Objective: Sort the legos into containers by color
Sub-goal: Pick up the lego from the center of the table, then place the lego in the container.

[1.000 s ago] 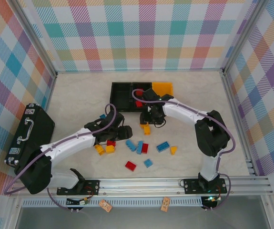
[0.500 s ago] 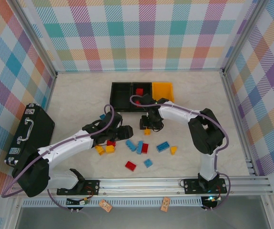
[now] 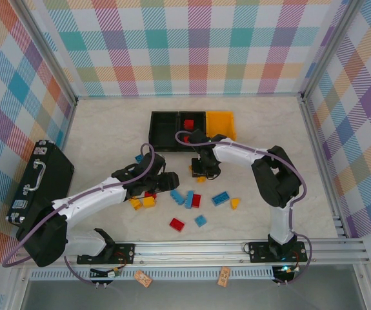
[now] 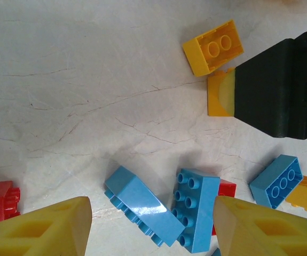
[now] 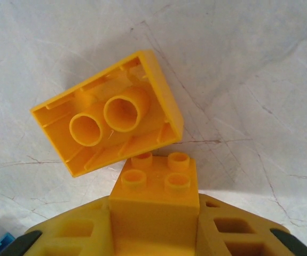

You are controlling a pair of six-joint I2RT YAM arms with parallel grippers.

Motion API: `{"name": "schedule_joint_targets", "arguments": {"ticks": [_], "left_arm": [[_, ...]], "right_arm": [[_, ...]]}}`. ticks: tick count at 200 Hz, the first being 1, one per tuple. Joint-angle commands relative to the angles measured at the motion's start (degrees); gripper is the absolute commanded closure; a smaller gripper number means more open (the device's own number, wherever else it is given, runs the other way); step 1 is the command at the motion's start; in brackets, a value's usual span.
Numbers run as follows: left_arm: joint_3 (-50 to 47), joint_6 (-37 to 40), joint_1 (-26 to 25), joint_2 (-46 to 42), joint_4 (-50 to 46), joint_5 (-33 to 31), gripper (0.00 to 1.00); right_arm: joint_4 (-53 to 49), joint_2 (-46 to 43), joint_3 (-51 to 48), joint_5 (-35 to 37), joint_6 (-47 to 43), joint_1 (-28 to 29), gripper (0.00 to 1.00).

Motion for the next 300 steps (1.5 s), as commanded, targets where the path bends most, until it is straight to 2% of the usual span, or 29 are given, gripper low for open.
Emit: {"name": "schedule_joint_targets", "arguments": {"ticks": [1,61,106,155,222,300], "left_arm": [[-0.16,-0.77,0.87,-0.98,0.59,-0.26,0.39],[2.95,1.19,0.79,1.85,0.68,1.18,0.39],[4.67,0.44,0.8,4.21,5.04,3.66,0.39],[6.64,0.32,0.62,6.14,5.76,4.84,0.39],[6.13,0.57,0.37,5.22,5.03,3.79,0.39],[5.65,0.38,0.22,5.07,5.12,2.81,0.39]], "right_arm": [[-2.11,-1.87,-0.37,1.8,-0.83,0.29,0.75],[-4.67,-10.52,-0.51,3.77,-3.2,-3.87,0.76],[-5.83,-11.37,3.1,4.63,-6.07,-9.86,0.76],[-6.85,-5.15,11.98,5.76,-8.31,-14.75,0.76],[-12.7,6.58,26.39,11.18,-8.97,-16.92,0.75],[-14.96,12.27,30.3,16.11,-9.38,-17.01,0.7]]}}
